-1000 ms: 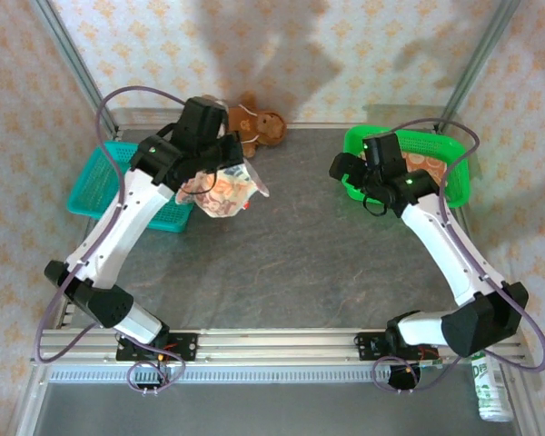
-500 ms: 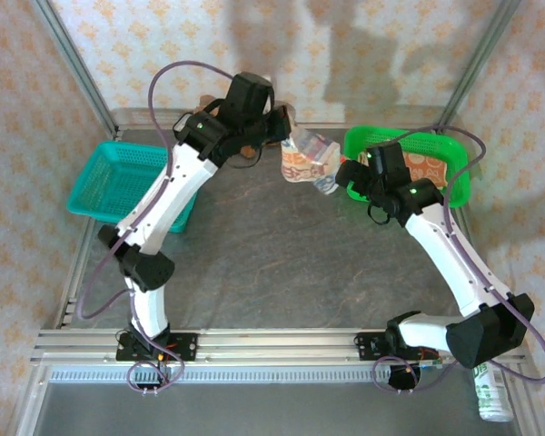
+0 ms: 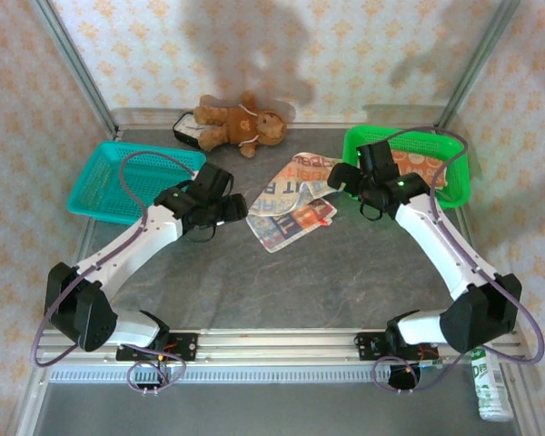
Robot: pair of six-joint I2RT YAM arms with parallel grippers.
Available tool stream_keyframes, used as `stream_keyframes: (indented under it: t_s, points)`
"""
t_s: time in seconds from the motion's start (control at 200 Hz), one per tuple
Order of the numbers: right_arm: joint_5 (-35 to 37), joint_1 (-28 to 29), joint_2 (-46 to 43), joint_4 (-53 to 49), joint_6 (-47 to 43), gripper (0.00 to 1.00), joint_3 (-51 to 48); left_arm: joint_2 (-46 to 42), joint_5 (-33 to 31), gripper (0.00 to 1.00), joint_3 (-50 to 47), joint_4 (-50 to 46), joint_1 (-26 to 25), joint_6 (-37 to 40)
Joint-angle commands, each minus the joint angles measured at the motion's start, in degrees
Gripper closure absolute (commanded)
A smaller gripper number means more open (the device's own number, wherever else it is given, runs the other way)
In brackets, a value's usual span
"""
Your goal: Fold and stack the towels
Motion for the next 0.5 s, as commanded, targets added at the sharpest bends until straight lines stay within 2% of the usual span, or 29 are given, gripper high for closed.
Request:
stream_keyframes:
  t_s: [0.0, 0.125, 0.175, 0.265, 0.37, 0.495]
  points:
    - [-1.5, 0.7, 1.3, 1.9, 0.9, 0.01, -1.8, 1.5, 2.4, 0.27, -1.6, 5.8, -0.7, -0.7]
    - [-3.2, 0.7, 3.4, 2.8, -0.3, 0.01, -3.8, 6.5, 4.0, 0.35, -2.1, 8.7, -3.1, -1.9]
    - [-3.9, 0.8, 4.2, 3.5, -0.9, 0.00, -5.0, 9.0, 4.3, 0.43, -1.6, 9.2, -4.2, -2.6]
    - [-4.3, 0.8, 5.1, 4.4, -1.4, 0.07, -7.0, 13.5, 4.3, 0.48, -0.4, 9.6, -6.5, -4.8]
    - [-3.8, 0.8, 4.7, 5.5, -1.3, 0.10, -8.8, 18.0, 4.1, 0.61, 0.9, 9.9, -9.3, -8.5]
    - [-3.3, 0.8, 4.4, 5.5, -1.3, 0.10, -9.2, 22.1, 1.9, 0.62, 3.0, 8.3, -12.6, -11.7]
